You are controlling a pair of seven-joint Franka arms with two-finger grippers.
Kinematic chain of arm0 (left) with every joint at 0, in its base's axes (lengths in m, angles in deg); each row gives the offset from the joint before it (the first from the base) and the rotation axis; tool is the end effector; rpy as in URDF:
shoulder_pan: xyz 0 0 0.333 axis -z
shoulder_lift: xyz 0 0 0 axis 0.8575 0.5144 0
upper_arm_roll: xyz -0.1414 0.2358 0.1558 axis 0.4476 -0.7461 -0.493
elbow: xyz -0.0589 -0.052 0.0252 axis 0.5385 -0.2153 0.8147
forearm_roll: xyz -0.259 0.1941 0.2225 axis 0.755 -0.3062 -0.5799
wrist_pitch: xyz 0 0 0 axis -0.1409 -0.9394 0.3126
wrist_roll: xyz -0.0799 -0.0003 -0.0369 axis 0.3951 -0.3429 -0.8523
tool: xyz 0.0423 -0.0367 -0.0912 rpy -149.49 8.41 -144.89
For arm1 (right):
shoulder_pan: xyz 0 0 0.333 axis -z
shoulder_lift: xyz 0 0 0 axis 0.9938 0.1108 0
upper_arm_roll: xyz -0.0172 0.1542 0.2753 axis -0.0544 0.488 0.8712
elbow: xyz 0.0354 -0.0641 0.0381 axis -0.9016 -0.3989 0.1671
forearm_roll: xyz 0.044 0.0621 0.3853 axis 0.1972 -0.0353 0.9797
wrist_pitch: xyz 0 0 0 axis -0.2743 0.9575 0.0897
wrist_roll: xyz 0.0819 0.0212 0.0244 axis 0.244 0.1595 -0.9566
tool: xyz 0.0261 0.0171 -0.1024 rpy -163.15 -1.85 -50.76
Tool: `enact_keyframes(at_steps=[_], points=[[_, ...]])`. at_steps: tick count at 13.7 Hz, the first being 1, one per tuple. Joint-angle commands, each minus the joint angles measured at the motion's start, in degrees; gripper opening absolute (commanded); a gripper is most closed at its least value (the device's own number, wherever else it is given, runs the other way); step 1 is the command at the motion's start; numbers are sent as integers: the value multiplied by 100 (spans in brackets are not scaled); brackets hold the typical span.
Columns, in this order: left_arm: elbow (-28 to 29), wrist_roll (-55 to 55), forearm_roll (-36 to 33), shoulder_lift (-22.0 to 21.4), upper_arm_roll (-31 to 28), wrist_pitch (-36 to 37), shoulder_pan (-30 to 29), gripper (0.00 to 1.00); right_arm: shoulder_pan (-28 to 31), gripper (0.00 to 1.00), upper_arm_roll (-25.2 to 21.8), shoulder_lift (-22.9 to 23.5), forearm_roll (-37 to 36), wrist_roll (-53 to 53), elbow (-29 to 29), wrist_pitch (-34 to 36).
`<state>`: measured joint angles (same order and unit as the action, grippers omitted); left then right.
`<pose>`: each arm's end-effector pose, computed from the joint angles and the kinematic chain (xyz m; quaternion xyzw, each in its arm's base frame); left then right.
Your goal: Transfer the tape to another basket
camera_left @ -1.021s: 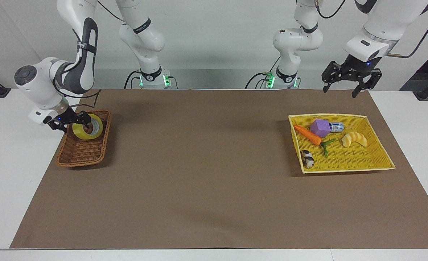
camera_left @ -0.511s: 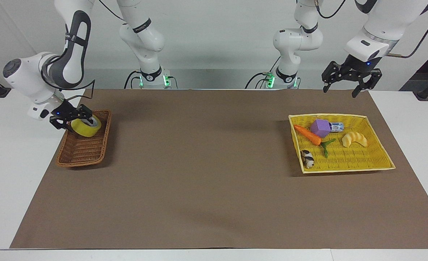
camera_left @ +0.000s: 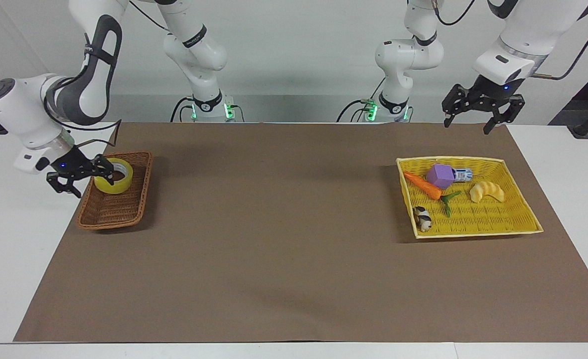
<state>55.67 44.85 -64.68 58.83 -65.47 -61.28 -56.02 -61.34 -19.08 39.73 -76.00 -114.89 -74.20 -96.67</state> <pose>0.5366 -0.0721 0.6591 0.9911 -0.1302 0.0164 0.0244 0.5693 -0.2188 0.4161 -0.9760 -0.2072 -0.0623 0.0228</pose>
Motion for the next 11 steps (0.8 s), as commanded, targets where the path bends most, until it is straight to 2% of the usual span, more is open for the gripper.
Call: enact_keyframes(at_steps=[1, 3, 4, 11], points=[[138, 31, -99, -144, 50, 18, -74, 100, -487, 100, -12, 110, -665, 1340, 334, -160], [138, 31, -99, -144, 50, 18, -74, 100, -664, 100, 40, 84, -1369, 2668, 501, -73], [138, 31, -99, -144, 59, 18, -74, 100, -822, 100, 40, 22, -1459, 3092, 545, 41], [138, 31, -99, -144, 50, 18, -74, 100, -2097, 100, 67, -786, -1425, 5809, 616, 1376]])
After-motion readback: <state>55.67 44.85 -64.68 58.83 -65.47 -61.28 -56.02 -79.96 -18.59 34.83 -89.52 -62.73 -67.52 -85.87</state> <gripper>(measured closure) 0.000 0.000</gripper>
